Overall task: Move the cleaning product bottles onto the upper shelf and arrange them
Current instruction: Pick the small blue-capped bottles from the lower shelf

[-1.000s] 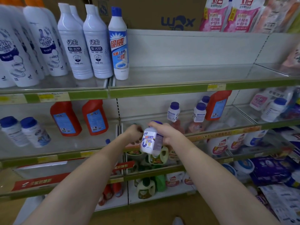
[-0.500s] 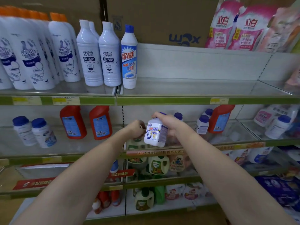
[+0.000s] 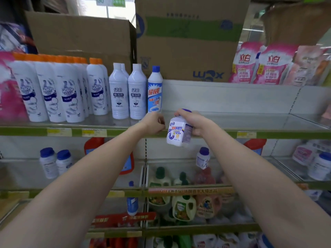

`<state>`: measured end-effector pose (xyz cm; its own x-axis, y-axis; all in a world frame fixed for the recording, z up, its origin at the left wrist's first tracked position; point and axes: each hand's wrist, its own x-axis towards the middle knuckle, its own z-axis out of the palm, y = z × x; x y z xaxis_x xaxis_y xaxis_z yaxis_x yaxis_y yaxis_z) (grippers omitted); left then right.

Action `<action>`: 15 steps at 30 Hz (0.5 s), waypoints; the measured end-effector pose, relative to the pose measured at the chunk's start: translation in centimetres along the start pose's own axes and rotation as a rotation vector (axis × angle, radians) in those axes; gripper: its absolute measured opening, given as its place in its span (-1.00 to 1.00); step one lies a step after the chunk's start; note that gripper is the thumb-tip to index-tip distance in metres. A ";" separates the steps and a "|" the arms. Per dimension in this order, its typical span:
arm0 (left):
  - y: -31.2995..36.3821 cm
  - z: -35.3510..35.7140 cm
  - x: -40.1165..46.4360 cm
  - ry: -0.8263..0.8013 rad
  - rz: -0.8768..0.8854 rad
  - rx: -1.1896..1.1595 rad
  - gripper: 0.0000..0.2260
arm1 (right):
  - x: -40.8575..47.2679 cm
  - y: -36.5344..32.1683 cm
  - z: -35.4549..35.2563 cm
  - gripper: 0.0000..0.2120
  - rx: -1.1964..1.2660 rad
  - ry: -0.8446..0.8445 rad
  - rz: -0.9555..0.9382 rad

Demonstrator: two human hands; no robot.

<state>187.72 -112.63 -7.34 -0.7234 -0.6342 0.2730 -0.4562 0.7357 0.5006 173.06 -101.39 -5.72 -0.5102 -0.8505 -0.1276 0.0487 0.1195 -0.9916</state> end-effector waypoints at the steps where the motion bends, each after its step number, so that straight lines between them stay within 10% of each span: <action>1: 0.4 -0.5 0.4 0.033 0.007 -0.010 -0.94 | 0.2 -0.4 0.0 -0.52 0.001 0.035 -0.032; 15: 3.2 -1.1 8.6 0.087 0.065 0.079 -0.81 | 7.4 -3.4 -3.8 -0.64 -0.071 0.232 -0.286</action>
<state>180.56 -116.00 -2.48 -0.7066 -0.6003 0.3747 -0.4515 0.7902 0.4145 165.85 -106.16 -3.20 -0.6763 -0.7168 0.1701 -0.1796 -0.0635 -0.9817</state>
